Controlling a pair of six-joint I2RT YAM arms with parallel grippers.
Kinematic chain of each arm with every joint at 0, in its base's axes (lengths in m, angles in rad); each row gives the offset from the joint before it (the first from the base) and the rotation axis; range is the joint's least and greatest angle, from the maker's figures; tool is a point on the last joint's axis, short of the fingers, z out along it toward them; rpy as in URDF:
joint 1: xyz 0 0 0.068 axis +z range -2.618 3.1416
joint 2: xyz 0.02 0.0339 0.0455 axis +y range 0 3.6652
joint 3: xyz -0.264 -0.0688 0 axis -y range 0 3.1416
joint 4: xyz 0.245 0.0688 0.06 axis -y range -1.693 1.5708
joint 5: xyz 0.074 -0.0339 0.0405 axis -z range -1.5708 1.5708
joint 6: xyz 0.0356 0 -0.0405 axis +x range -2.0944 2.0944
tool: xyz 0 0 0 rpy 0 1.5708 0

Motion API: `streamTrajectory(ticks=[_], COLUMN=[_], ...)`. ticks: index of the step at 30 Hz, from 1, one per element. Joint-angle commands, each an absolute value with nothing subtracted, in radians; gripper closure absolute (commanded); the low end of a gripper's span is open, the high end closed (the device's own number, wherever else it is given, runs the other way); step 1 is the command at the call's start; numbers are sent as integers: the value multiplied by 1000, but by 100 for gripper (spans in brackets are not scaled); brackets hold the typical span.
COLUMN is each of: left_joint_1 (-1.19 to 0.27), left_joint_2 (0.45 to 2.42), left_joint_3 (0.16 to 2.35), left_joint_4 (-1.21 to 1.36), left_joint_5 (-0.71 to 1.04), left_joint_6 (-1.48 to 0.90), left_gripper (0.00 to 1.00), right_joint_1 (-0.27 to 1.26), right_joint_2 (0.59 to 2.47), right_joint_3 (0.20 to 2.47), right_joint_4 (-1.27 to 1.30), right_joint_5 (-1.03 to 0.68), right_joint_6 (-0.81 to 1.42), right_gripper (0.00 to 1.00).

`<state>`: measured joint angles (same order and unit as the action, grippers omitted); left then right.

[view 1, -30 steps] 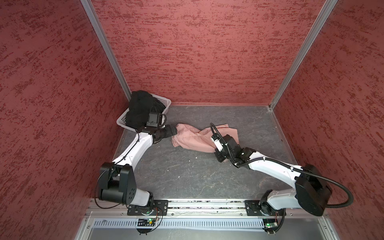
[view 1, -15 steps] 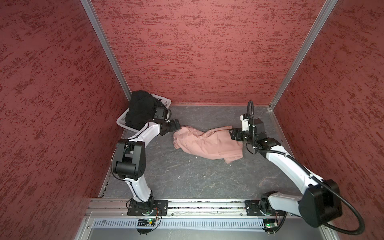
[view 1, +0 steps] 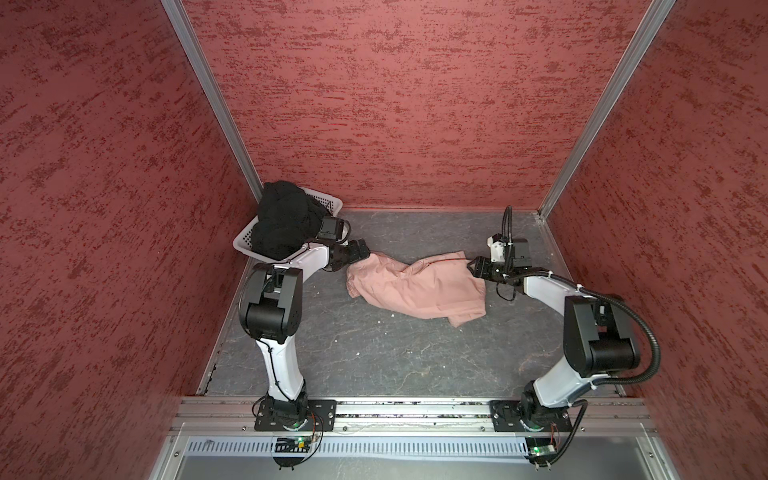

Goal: Fold and stack the shorts

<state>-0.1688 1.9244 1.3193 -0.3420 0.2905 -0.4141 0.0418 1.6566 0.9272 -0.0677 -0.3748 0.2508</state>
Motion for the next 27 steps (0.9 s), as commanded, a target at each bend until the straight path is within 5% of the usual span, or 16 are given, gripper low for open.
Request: streamTrajectory(ticks=[1,5,6,8,21,22,24,27], left_joint_1=[-173,-173,-172,-171,-160,-158,-158,-153], left_joint_2=[1958,1970,1968,1955,1727,1730,1743,1793], left_joint_3=[1330,1356,1362,1390,1409,1396,1358,1328], left_joint_4=[-296,-297,-298,-330,-482,-493,-480,-438], left_joint_5=[351,373,380,379,260,252,245,279], left_joint_6=[-419,-398,-387,-367,-248,-254,-275,-303], left_gripper=[14,75,82,100,100,83,23,3], right_joint_1=[43,43,43,43,16,16,16,-3], right_joint_2=[1682,1691,1689,1678,1459,1436,1388,1310], right_joint_3=[973,1006,1012,1027,968,950,911,867], right_joint_4=[12,-6,-15,-37,-136,-141,-154,-178], right_joint_5=[-443,-425,-425,-419,-405,-411,-395,-378], right_joint_6=[233,219,214,204,237,247,260,278], right_gripper=[57,91,99,100,100,100,100,100])
